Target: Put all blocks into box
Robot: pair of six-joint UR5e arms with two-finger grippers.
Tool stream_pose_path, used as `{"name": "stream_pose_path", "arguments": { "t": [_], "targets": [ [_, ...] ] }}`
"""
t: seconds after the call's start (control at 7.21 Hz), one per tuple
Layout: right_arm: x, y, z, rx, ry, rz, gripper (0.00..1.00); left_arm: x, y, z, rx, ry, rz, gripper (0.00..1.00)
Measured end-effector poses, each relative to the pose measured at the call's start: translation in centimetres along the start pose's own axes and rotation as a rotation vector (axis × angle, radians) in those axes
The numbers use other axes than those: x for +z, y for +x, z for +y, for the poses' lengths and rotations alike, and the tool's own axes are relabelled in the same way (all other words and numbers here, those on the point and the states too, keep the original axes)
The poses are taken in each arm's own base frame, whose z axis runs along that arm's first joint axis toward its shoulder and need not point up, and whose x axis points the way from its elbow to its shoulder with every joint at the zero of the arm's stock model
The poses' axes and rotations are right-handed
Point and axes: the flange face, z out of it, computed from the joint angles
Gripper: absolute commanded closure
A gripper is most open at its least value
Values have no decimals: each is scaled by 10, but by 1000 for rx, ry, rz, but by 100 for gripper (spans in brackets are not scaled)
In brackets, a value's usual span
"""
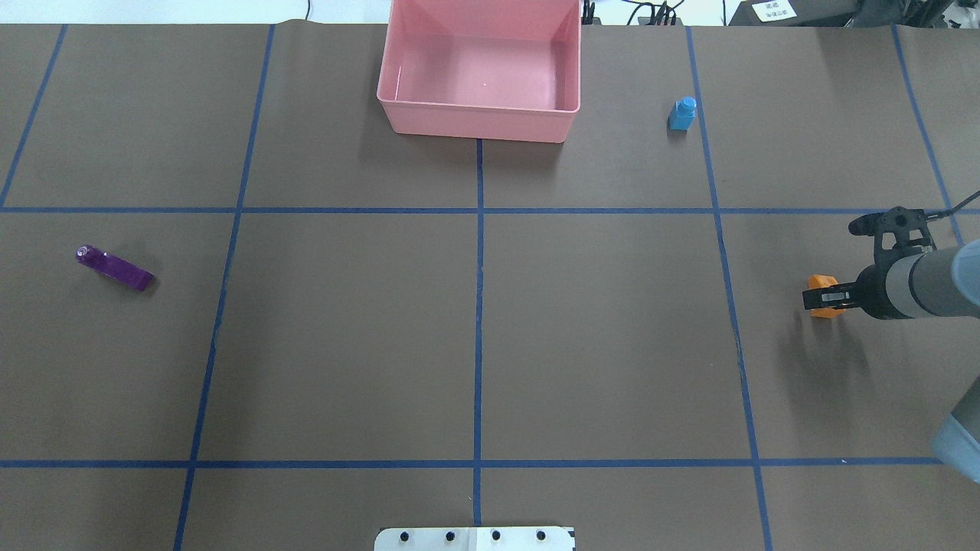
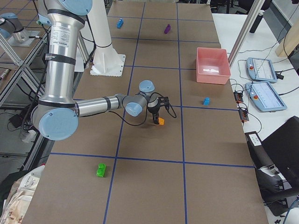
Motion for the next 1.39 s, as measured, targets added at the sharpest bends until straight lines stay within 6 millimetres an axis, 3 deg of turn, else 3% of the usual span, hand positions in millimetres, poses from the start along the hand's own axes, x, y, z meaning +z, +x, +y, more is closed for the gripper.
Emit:
{"name": "stream_pose_path", "arguments": {
  "t": [0.42,0.69,0.97,1.25,1.39],
  "targets": [
    [-7,-8,-5,-12,17,-15,100,0,0,0,1,0,0,0],
    [-52,-39,-28,-21,92,-99,100,0,0,0,1,0,0,0],
    [-101,-104,-91,-1,213,-216,100,0,0,0,1,-1,0,0],
    [-132,-196,-179,77,253,-248,100,0,0,1,-1,-1,1,0],
    [-137,-244,-225,107,242,-227,100,1,0,2,-2,-2,1,0]
  ]
}}
